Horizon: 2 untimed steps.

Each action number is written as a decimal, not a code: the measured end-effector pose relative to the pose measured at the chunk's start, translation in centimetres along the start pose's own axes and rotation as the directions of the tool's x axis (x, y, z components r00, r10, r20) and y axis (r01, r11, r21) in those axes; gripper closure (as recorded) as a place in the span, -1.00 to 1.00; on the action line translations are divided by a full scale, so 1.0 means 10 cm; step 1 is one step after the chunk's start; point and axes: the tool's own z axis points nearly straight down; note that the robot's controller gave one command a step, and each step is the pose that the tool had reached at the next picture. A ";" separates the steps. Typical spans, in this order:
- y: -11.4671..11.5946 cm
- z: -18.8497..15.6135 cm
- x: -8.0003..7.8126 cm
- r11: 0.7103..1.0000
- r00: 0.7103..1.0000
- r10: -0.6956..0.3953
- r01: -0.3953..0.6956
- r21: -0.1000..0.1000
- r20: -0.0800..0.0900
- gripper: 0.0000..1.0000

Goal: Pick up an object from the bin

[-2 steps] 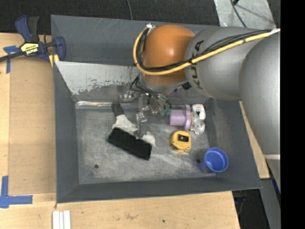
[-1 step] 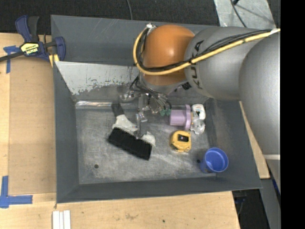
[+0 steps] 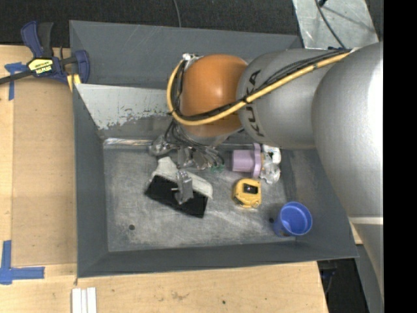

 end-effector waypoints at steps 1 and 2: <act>0.21 0.18 0.23 0.991 0.991 -0.131 0.131 -0.010 -0.006 -1.00; -0.19 0.13 0.52 1.000 1.000 0.028 -0.028 -0.005 -0.002 1.00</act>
Offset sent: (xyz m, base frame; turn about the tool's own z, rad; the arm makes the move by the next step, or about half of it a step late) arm -0.0451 -0.0359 -0.0162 0.0252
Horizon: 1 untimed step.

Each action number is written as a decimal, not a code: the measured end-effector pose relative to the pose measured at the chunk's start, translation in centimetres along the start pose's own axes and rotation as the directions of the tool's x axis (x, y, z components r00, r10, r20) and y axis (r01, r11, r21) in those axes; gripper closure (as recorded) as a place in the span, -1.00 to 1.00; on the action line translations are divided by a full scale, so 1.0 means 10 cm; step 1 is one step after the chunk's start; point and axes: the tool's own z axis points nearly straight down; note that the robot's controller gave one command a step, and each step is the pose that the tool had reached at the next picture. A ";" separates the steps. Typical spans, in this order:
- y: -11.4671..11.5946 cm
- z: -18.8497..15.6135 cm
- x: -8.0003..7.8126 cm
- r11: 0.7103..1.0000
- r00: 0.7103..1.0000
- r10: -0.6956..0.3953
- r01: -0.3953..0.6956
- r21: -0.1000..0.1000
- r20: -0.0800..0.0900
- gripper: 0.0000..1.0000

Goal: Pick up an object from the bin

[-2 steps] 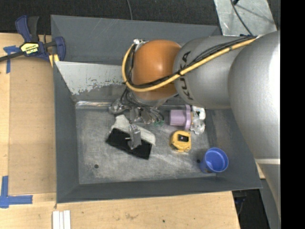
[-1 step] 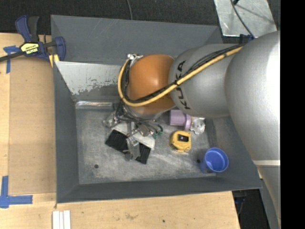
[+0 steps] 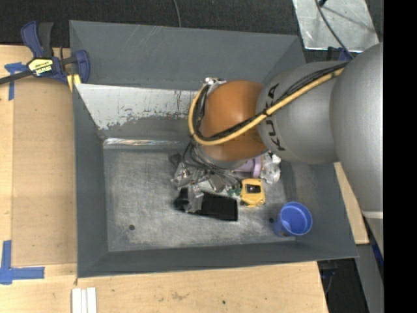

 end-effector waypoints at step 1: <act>0.00 0.00 0.00 1.000 1.000 0.001 -0.001 0.000 0.000 1.00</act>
Offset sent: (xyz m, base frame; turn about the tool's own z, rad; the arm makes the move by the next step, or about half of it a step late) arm 0.0147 -0.0027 0.0481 0.0209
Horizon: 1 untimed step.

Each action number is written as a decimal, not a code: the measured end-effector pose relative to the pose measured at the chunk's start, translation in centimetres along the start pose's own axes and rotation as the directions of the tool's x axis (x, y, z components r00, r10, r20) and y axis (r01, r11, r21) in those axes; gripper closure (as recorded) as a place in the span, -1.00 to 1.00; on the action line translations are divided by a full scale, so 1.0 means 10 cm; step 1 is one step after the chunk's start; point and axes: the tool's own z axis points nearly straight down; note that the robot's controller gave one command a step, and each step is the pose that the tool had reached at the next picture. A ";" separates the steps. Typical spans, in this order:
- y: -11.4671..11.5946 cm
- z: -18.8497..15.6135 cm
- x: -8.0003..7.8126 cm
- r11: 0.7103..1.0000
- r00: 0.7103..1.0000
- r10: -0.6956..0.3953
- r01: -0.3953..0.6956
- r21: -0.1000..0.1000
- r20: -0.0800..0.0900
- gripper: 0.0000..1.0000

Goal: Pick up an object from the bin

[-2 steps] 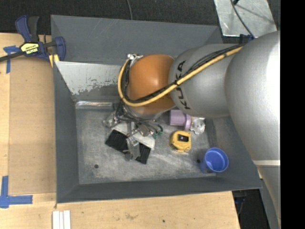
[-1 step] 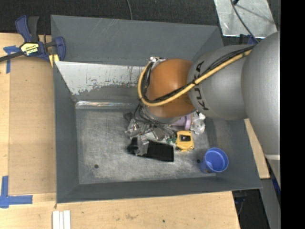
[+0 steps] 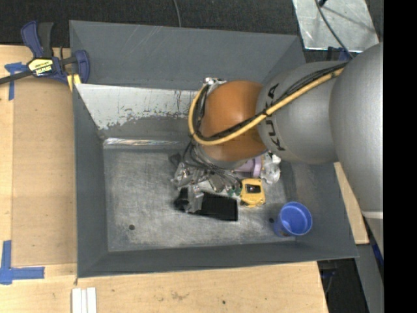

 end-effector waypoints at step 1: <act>-0.06 -0.36 -0.10 1.000 1.000 0.017 -0.017 0.000 -0.012 1.00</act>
Offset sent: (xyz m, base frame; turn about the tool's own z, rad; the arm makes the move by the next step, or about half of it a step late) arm -0.0122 -0.0143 0.0339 0.0205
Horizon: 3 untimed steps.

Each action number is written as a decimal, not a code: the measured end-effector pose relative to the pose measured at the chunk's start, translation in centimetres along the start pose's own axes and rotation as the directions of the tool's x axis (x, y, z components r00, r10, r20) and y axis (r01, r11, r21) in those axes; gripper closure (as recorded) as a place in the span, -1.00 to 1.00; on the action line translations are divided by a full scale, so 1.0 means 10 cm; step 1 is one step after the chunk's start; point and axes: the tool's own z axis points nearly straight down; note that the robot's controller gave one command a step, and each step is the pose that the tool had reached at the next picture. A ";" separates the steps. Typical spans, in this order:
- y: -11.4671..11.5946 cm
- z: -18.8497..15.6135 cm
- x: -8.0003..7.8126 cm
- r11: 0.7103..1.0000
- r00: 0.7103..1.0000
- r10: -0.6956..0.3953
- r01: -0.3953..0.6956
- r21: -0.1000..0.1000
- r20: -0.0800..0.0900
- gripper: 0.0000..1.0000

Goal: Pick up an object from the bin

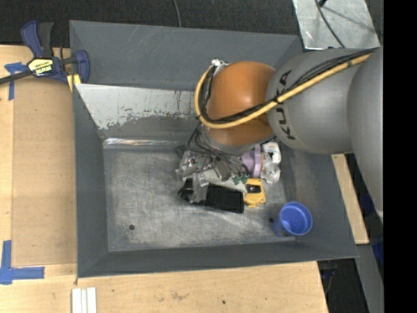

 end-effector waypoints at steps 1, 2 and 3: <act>-0.04 -0.10 0.12 1.000 1.000 0.004 -0.004 0.001 0.010 1.00; 0.00 -0.09 0.03 1.000 1.000 -0.002 0.002 0.000 0.001 1.00; -0.06 -0.29 0.18 1.000 1.000 0.010 -0.010 0.000 0.001 1.00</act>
Offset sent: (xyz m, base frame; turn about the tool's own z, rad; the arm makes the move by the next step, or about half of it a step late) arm 0.0096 0.0053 0.0143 -0.0099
